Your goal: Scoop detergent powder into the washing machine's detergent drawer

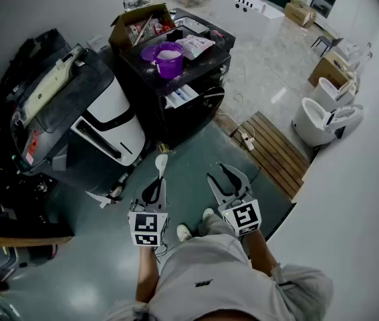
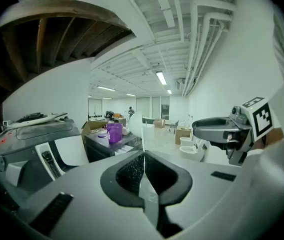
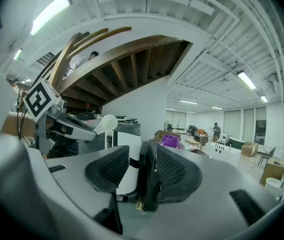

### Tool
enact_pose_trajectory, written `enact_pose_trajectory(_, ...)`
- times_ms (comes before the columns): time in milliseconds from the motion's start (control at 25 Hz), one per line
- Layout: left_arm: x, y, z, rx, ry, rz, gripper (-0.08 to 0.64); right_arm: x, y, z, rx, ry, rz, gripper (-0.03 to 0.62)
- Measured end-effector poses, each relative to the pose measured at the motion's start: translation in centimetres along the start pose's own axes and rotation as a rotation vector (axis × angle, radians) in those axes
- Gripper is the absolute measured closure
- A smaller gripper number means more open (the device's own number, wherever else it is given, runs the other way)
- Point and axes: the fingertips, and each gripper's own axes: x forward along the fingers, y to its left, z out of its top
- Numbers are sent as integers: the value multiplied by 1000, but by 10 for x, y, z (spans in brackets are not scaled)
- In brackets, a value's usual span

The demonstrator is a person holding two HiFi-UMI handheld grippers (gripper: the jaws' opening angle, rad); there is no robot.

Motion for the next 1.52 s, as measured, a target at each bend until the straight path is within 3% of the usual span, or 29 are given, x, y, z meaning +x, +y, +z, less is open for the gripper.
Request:
enact_pose_trajectory(320, 20, 14, -4, -31, 5, 7, 545, 28, 3, -7, 40, 6, 46, 410)
enact_pose_trajectory(840, 114, 46, 10, -122, 38, 41, 545, 116, -69, -20, 28, 21, 125, 410)
enact_pose_trajectory(1200, 167, 50, 33, -116, 48, 89, 543, 154, -123, -18, 38, 10, 161, 410)
enact_pose_trajectory(1520, 187, 59, 33, -117, 77, 118, 545, 180, -144, -21, 59, 11, 181, 410)
